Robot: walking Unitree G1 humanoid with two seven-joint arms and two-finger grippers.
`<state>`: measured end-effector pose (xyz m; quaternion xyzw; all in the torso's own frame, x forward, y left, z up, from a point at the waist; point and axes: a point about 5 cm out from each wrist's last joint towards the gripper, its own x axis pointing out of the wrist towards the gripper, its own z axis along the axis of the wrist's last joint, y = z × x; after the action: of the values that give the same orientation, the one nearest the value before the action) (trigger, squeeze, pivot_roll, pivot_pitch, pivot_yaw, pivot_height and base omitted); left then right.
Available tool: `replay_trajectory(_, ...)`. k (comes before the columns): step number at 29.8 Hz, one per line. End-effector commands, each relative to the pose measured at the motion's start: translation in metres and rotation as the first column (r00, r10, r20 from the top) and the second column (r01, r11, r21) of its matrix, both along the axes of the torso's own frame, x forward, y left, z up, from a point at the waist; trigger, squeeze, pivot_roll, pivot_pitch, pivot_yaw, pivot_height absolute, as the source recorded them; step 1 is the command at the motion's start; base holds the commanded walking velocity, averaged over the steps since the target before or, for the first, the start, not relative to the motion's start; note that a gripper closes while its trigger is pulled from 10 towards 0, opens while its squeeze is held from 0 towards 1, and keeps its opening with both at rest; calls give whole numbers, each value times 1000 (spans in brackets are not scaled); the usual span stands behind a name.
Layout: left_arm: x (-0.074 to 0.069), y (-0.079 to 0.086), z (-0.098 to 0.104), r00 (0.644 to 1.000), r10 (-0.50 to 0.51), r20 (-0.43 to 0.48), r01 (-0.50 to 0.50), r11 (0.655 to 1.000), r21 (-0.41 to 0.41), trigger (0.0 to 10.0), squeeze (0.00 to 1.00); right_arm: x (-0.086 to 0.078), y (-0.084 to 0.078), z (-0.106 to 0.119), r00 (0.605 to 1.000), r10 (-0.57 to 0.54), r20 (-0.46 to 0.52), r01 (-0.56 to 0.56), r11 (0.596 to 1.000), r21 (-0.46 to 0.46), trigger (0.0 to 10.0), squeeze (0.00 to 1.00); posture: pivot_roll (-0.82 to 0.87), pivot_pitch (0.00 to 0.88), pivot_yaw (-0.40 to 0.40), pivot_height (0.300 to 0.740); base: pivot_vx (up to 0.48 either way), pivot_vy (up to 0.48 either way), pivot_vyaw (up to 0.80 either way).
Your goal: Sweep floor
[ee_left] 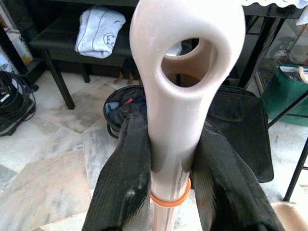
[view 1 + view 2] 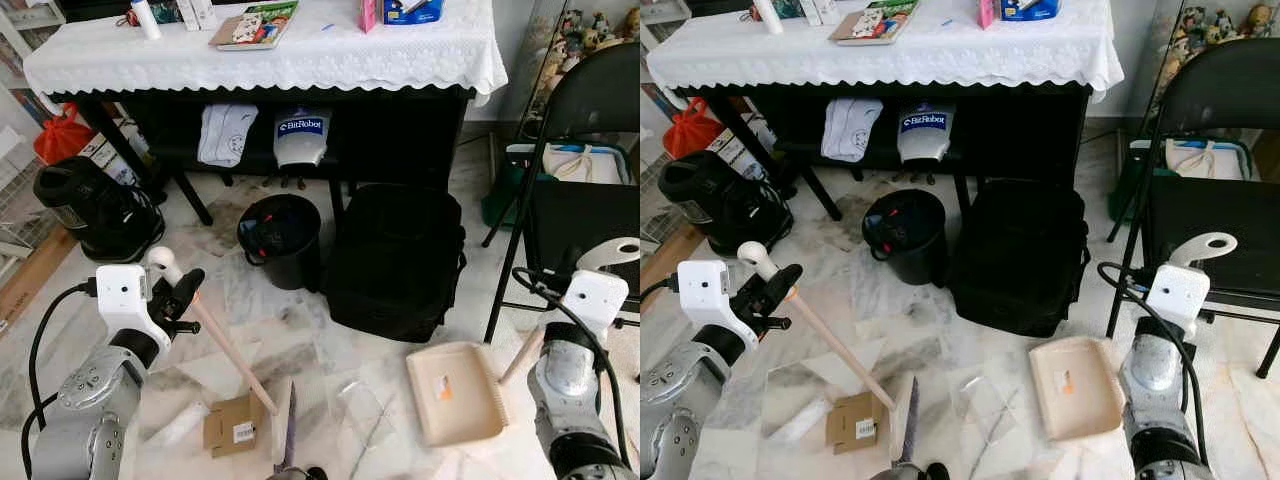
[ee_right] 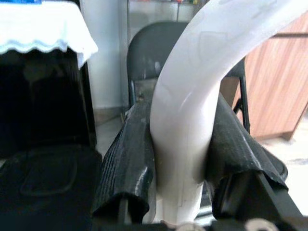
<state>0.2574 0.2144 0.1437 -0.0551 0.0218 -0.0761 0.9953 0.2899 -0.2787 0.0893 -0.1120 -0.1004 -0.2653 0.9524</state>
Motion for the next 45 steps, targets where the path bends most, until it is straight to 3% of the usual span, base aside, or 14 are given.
replay_trajectory(1,-3,5,7,1000,6,29,-7,1000,17,10000,0,-3,3,-8,1000,1,-29,-1,1000,-5,10000,0,127,155,171,740,0,0,0)
replay_trajectory(10,-8,6,5,1000,3,9,-3,1000,21,10000,0,-15,-6,-22,995,-30,-98,28,999,-18,10000,0,151,168,176,740,0,0,0)
replay_trajectory(19,-5,9,0,1000,14,-17,-14,1000,18,10000,0,-15,-9,-21,994,-33,-103,29,999,-39,10000,0,159,174,174,740,0,0,0)
replay_trajectory(29,22,5,-17,995,89,-53,-95,987,-131,10000,0,-17,-6,-24,993,-25,-114,19,998,-55,10000,0,151,189,177,740,0,0,0)
replay_trajectory(35,36,-7,-24,995,88,-41,-93,985,-148,10000,0,-19,-5,-25,993,-19,-114,12,998,-61,10000,0,134,196,169,740,0,0,0)
replay_trajectory(38,39,-16,-31,998,48,-52,-54,989,-138,10000,0,-19,-7,-24,993,-19,-114,11,998,-67,10000,0,130,198,166,740,0,0,0)
replay_trajectory(42,39,-25,-43,994,-39,-105,19,983,-182,10000,0,-18,-9,-22,994,-18,-111,10,997,-73,10000,0,116,201,162,740,0,0,0)
replay_trajectory(45,33,-34,-52,974,-157,-166,114,964,-242,10000,0,-19,-12,-20,993,-21,-112,12,997,-81,10000,0,123,202,157,740,0,0,0)
